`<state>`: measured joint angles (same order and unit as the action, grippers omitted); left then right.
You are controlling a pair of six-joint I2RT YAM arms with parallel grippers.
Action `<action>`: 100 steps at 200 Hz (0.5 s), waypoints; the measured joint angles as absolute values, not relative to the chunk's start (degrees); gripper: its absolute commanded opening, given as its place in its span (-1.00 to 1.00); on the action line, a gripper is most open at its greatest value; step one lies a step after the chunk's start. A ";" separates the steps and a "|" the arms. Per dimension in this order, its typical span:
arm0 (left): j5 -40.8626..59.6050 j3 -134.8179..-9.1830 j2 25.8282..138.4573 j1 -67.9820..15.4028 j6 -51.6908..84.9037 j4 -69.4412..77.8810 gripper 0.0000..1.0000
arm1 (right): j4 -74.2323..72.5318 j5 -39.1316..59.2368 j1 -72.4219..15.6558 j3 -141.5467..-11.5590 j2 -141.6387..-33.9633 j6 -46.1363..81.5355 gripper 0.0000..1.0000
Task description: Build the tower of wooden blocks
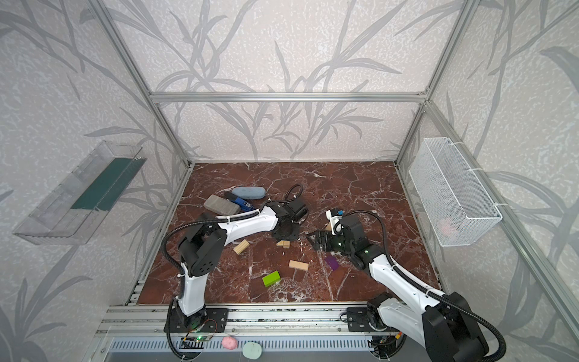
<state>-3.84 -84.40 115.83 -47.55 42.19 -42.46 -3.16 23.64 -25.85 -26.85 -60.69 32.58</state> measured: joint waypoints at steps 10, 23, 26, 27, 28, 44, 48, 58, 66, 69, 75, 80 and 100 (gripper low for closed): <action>-3.84 -84.40 115.83 -47.55 42.22 -42.46 -0.31 | -3.16 23.64 -25.85 -26.85 -60.69 32.58 0.85; -3.81 -84.40 115.83 -47.55 42.22 -42.44 -0.30 | -3.16 23.64 -25.85 -26.85 -60.69 32.58 0.84; -3.84 -84.40 115.83 -47.55 42.22 -42.44 -0.30 | -3.16 23.66 -25.85 -26.85 -60.69 32.58 0.84; -3.84 -84.40 115.83 -47.55 42.22 -42.44 -0.30 | -3.16 23.66 -25.85 -26.85 -60.69 32.58 0.85; -3.81 -84.40 115.83 -47.55 42.19 -42.44 -0.30 | -3.16 23.66 -25.85 -26.85 -60.69 32.58 0.85; -3.84 -84.40 115.83 -47.55 42.19 -42.44 -0.30 | -3.14 23.64 -25.85 -26.85 -60.69 32.56 0.84; -3.84 -84.40 115.81 -47.55 42.19 -42.44 -0.30 | -3.14 23.66 -25.85 -26.85 -60.69 32.56 0.85; -3.90 -84.40 115.79 -47.55 42.19 -42.46 -0.25 | -3.11 23.66 -25.85 -26.85 -60.69 32.51 0.84; -3.95 -84.40 115.72 -47.55 42.24 -42.48 -0.20 | -3.03 23.64 -25.85 -26.87 -60.69 32.40 0.84; -3.97 -84.40 115.70 -47.55 42.24 -42.50 -0.19 | -2.98 23.66 -25.85 -26.87 -60.69 32.32 0.85; -3.99 -84.40 115.59 -47.55 42.19 -42.59 -0.16 | -2.76 23.68 -25.85 -26.92 -60.69 32.12 0.85; -4.01 -84.42 115.42 -47.55 42.17 -42.78 -0.15 | -2.61 23.70 -25.85 -26.94 -60.69 31.99 0.84; -4.34 -84.55 113.97 -47.51 42.22 -43.35 -0.13 | -1.30 24.32 -25.85 -27.55 -60.71 31.18 0.84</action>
